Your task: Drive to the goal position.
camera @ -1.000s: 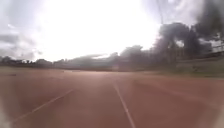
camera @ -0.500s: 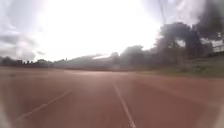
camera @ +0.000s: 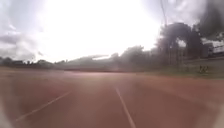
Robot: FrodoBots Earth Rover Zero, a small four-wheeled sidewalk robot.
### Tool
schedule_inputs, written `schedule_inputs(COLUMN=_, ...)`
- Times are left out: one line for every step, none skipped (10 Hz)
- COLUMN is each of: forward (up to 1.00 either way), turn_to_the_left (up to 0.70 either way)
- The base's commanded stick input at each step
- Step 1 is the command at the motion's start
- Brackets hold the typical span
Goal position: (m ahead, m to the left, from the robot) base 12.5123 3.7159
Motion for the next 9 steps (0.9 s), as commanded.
schedule_inputs(forward=0.70, turn_to_the_left=0.00)
schedule_inputs(forward=0.70, turn_to_the_left=0.00)
schedule_inputs(forward=0.70, turn_to_the_left=0.00)
schedule_inputs(forward=0.70, turn_to_the_left=0.00)
schedule_inputs(forward=0.70, turn_to_the_left=0.00)
schedule_inputs(forward=0.70, turn_to_the_left=0.00)
schedule_inputs(forward=0.70, turn_to_the_left=0.00)
schedule_inputs(forward=0.70, turn_to_the_left=0.00)
schedule_inputs(forward=0.70, turn_to_the_left=0.00)
